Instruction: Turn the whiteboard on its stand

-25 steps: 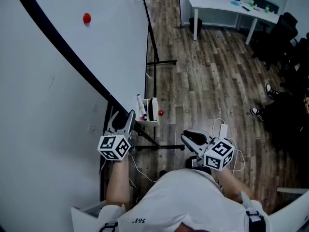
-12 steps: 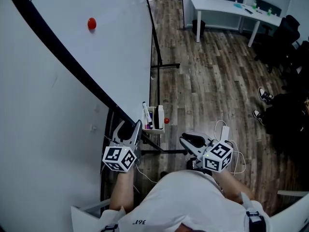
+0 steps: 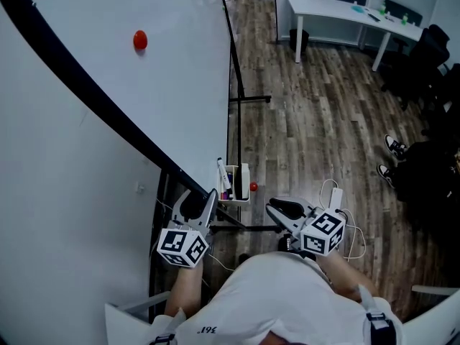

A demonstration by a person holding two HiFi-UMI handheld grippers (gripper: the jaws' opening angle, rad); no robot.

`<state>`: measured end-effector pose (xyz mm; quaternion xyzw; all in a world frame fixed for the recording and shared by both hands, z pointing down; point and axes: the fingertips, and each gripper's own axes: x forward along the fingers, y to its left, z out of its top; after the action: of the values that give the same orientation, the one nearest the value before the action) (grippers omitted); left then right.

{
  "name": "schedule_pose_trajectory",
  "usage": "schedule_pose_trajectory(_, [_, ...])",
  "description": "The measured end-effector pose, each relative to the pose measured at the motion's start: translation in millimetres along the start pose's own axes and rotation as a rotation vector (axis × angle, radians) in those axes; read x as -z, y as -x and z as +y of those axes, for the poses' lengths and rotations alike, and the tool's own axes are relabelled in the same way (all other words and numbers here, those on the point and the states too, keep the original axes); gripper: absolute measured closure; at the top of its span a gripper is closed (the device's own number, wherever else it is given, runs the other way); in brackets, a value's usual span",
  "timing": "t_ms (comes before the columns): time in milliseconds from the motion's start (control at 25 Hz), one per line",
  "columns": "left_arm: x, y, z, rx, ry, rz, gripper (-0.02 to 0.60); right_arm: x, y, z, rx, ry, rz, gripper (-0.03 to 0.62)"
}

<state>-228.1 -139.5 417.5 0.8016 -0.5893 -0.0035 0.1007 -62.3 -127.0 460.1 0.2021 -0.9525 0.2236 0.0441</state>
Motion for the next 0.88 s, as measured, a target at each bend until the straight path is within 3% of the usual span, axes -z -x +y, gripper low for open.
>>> schedule_pose_trajectory(600, [12, 20, -10, 0.022, 0.003, 0.019, 0.387, 5, -19, 4, -0.021, 0.001, 0.013, 0.511])
schedule_pose_trajectory(880, [-14, 2, -7, 0.034, 0.003, 0.035, 0.385, -26, -32, -8, -0.018, -0.011, 0.019, 0.511])
